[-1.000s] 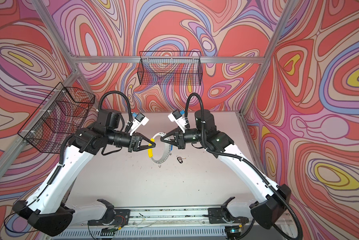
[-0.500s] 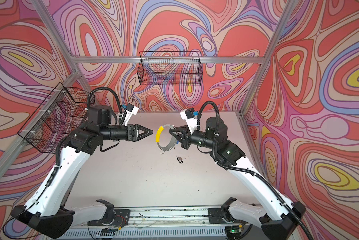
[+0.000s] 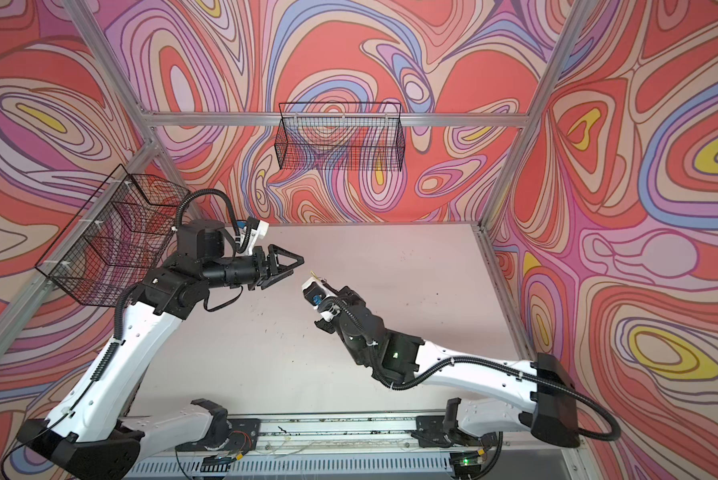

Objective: Put the keys on the keyring

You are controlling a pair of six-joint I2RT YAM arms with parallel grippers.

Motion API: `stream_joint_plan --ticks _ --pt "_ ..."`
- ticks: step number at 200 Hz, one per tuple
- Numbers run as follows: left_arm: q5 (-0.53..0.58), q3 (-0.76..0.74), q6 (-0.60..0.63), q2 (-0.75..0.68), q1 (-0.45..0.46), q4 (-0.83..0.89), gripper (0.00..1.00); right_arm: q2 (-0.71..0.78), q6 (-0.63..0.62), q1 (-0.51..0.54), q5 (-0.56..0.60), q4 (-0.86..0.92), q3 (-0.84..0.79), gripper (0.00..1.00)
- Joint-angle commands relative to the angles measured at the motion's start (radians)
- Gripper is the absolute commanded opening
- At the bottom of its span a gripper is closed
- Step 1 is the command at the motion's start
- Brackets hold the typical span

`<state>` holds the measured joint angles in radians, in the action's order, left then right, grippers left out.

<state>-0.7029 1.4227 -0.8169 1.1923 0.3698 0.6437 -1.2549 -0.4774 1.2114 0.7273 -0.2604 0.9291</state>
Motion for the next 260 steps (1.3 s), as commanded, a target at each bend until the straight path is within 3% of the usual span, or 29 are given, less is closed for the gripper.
stream_joint_plan --ticks 1,34,63,84,102,130,143,162,175,193,215,233,260 --pt "-0.014 0.003 -0.011 -0.004 0.019 -0.036 0.7 -0.061 -0.357 0.083 0.287 -0.388 -0.028 0.0" --pt "0.035 -0.013 0.024 0.018 0.043 0.051 0.7 -0.212 -0.712 0.157 0.405 -0.858 -0.052 0.0" --pt "0.076 -0.043 0.041 0.008 0.048 0.086 0.67 -0.328 -0.961 0.193 0.419 -1.18 -0.042 0.0" --pt "0.038 -0.062 0.032 0.009 0.048 0.052 0.64 -0.431 -1.175 0.217 0.404 -1.404 -0.004 0.0" --pt "0.0 -0.059 0.032 0.025 0.049 0.051 0.56 -0.469 -1.198 0.222 0.405 -1.41 0.021 0.0" --pt "0.0 -0.057 0.035 0.026 0.047 0.052 0.31 -0.448 -1.158 0.223 0.412 -1.374 0.016 0.0" --pt "-0.007 -0.054 0.028 0.028 0.047 0.048 0.14 -0.434 -1.104 0.224 0.422 -1.293 0.01 0.0" --pt "-0.048 -0.048 0.013 0.038 0.045 0.024 0.0 -0.415 -1.041 0.227 0.435 -1.204 0.001 0.0" --pt "-0.065 -0.052 -0.003 0.034 0.044 -0.005 0.0 -0.395 -0.962 0.227 0.443 -1.085 0.0 0.0" --pt "-0.096 -0.05 -0.014 0.028 0.032 -0.034 0.0 -0.342 -0.753 0.227 0.443 -0.786 0.014 0.0" --pt "-0.106 -0.043 0.006 0.014 -0.005 -0.044 0.0 -0.22 -0.315 0.226 0.376 -0.205 0.098 0.49" --pt "-0.072 -0.026 0.081 -0.004 -0.03 -0.051 0.0 -0.093 0.114 0.189 0.165 0.271 0.222 0.6" --pt "-0.056 -0.031 0.203 -0.031 -0.035 -0.098 0.0 0.068 0.457 0.032 -0.319 0.6 0.339 0.65"
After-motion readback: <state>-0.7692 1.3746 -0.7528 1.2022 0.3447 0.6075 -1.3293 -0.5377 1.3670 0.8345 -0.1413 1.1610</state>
